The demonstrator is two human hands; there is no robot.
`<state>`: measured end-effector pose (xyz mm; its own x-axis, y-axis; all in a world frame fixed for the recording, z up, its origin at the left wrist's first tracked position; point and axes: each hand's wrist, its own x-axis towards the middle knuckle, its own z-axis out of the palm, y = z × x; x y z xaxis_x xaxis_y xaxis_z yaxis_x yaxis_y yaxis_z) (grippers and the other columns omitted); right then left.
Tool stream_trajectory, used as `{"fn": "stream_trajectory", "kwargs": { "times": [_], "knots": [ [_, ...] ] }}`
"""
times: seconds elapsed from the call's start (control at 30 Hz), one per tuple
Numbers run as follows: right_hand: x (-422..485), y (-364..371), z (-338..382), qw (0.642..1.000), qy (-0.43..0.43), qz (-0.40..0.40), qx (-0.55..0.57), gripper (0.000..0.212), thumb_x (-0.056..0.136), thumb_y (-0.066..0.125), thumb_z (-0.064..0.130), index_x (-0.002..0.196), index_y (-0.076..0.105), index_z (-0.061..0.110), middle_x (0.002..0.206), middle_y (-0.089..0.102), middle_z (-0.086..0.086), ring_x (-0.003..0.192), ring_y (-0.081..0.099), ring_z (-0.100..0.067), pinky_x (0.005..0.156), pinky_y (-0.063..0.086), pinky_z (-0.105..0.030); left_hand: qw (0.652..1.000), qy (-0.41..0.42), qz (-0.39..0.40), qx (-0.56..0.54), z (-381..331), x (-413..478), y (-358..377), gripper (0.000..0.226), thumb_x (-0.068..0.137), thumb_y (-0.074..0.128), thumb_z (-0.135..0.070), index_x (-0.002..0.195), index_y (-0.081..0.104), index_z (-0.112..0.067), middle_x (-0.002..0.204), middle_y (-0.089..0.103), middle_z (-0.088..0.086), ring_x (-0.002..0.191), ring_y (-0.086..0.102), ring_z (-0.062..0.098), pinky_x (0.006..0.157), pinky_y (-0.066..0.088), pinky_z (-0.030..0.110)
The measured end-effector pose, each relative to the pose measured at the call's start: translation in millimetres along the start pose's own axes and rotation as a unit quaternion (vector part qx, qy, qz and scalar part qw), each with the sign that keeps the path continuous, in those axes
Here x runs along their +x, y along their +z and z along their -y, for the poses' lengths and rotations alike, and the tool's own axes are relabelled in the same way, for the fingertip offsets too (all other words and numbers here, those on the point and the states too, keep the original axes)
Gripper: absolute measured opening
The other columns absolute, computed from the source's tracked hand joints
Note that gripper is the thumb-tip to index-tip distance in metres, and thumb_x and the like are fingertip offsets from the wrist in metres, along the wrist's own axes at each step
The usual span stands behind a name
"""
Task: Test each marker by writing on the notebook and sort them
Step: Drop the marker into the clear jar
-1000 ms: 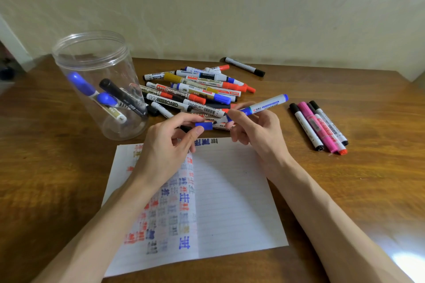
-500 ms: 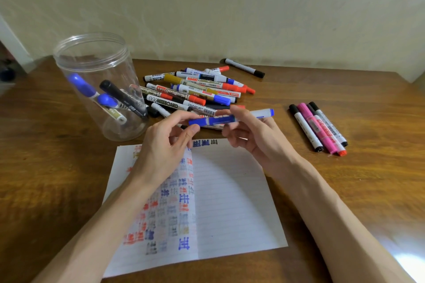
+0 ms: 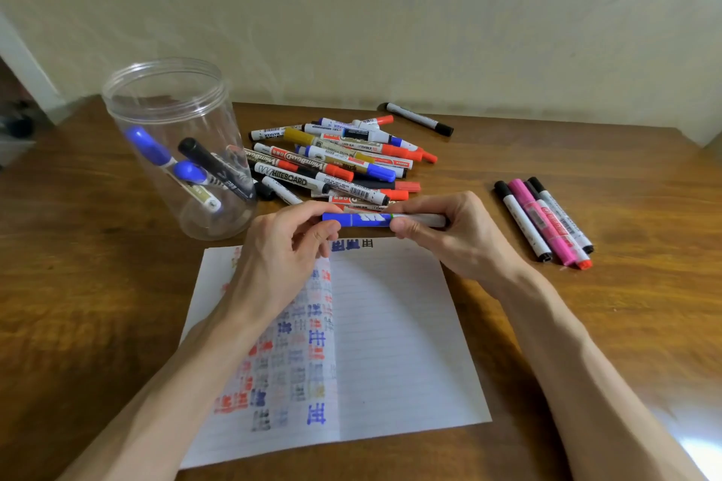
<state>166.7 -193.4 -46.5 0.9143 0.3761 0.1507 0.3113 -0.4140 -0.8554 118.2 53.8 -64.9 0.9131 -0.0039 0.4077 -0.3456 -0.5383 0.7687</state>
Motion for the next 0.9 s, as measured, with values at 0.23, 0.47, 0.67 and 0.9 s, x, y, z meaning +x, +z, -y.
{"fn": "stream_trajectory", "kwargs": {
  "times": [0.23, 0.47, 0.67, 0.9],
  "knots": [
    [1.8, 10.2, -3.0, 0.999, -0.027, -0.026, -0.005, 0.016, 0.093, 0.079, 0.021, 0.109, 0.081, 0.018, 0.081, 0.075, 0.019, 0.074, 0.068, 0.004, 0.062, 0.046, -0.01, 1.0, 0.002, -0.007, 0.008, 1.7, -0.2, 0.7, 0.021, 0.1, 0.064, -0.015, 0.118, 0.074, -0.016, 0.082, 0.072, -0.009, 0.075, 0.071, 0.008, 0.066, 0.058, 0.016],
    [1.3, 13.7, 1.6, 0.998, -0.043, -0.042, -0.015, 0.022, 0.092, 0.078, 0.024, 0.112, 0.08, 0.017, 0.092, 0.071, 0.028, 0.089, 0.071, 0.009, 0.068, 0.05, -0.009, 1.0, 0.003, -0.015, 0.002, -0.9, 1.0, -2.7, 0.022, 0.1, 0.063, -0.013, 0.119, 0.073, -0.017, 0.083, 0.072, -0.009, 0.079, 0.071, 0.007, 0.069, 0.056, 0.013],
    [1.2, 5.3, 13.4, 0.994, -0.05, -0.03, -0.098, 0.024, 0.088, 0.082, 0.037, 0.109, 0.081, 0.027, 0.101, 0.074, 0.019, 0.096, 0.066, 0.006, 0.071, 0.048, -0.011, 0.999, 0.024, -0.029, -0.014, -11.4, 9.6, -7.0, 0.032, 0.101, 0.061, -0.016, 0.132, 0.065, -0.023, 0.092, 0.074, -0.009, 0.089, 0.072, 0.006, 0.078, 0.056, 0.013],
    [0.4, -28.1, -5.7, 0.938, 0.041, -0.176, -0.297, 0.016, 0.094, 0.077, 0.038, 0.107, 0.079, 0.028, 0.096, 0.073, 0.008, 0.086, 0.06, -0.011, 0.066, 0.042, -0.027, 1.0, 0.002, -0.008, -0.007, -11.0, 5.8, -2.7, 0.051, 0.099, 0.059, -0.036, 0.148, 0.049, -0.026, 0.117, 0.07, -0.017, 0.088, 0.073, 0.004, 0.074, 0.062, 0.025]
  ]
}}
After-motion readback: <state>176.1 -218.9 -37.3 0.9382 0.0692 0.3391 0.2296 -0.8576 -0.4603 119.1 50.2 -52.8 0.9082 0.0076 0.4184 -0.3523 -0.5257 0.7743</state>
